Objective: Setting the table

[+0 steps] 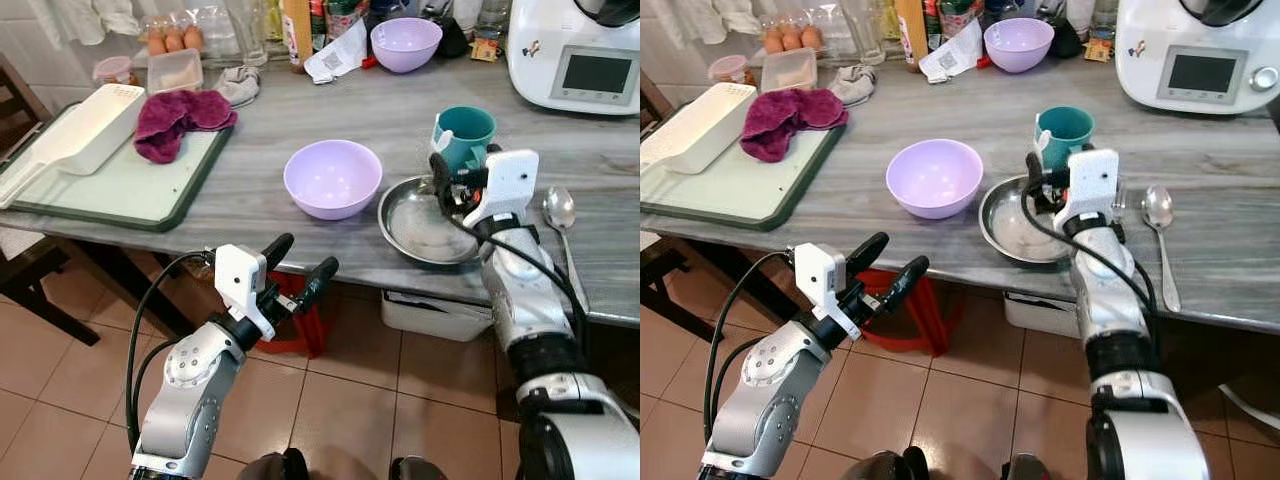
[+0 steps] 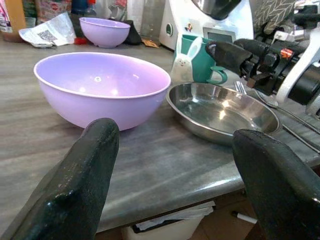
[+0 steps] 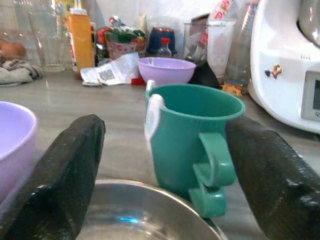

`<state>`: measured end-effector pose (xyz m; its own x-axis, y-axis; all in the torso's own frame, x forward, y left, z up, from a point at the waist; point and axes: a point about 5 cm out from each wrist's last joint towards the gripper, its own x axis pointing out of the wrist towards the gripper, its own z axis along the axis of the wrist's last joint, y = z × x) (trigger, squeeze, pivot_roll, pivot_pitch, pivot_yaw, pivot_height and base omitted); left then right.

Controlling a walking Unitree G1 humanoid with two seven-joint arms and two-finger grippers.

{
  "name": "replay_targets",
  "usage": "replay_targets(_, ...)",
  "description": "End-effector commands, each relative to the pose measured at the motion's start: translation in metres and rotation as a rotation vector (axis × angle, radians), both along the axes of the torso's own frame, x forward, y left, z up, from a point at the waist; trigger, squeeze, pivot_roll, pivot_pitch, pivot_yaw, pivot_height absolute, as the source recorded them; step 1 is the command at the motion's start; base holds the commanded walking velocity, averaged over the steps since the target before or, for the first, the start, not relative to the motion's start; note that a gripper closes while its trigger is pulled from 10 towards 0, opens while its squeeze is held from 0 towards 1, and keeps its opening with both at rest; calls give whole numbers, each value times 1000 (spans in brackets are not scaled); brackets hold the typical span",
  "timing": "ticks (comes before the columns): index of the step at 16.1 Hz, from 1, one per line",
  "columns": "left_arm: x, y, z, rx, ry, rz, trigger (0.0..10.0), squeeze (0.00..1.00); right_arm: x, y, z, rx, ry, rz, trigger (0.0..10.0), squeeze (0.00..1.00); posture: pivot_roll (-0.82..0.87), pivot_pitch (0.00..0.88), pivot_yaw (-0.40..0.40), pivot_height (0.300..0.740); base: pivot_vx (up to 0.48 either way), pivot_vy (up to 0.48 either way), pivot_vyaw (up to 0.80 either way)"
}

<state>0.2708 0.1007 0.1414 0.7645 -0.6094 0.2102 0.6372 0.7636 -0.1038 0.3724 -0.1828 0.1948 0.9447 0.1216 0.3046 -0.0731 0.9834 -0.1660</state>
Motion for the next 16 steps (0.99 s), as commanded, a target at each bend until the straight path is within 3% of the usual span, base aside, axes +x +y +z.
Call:
replay_targets(1,1,3,-1,12,-7,8,10000,0,-4,9,6,-32,-42,27,10000,1000,-92,137,103,740,0,0,0)
replay_targets(5,9,12,0,38,-33,147,10000,0,-24,25,7,-131,-143,40,10000,1000,-89,128,99,740,0,0,0)
replay_targets(9,24,28,-7,74,1,367,10000,0,-58,32,-15,-143,-123,9,10000,1000,-101,115,96,740,0,0,0)
replay_targets(13,32,27,-13,97,36,438,10000,0,-78,31,-23,-145,-89,-34,10000,1000,-113,106,98,740,0,0,0)
replay_targets(14,34,27,-13,101,39,457,10000,0,-81,30,-24,-164,-84,-43,10000,906,-113,106,98,740,0,0,0)
replay_targets(15,35,26,-13,95,40,464,10000,0,-84,29,-24,-172,-79,-53,10000,0,-127,102,100,740,0,0,0)
replay_targets(16,36,24,-14,94,40,466,10000,0,-85,29,-23,-175,-76,-65,10000,0,-129,101,101,740,0,0,0)
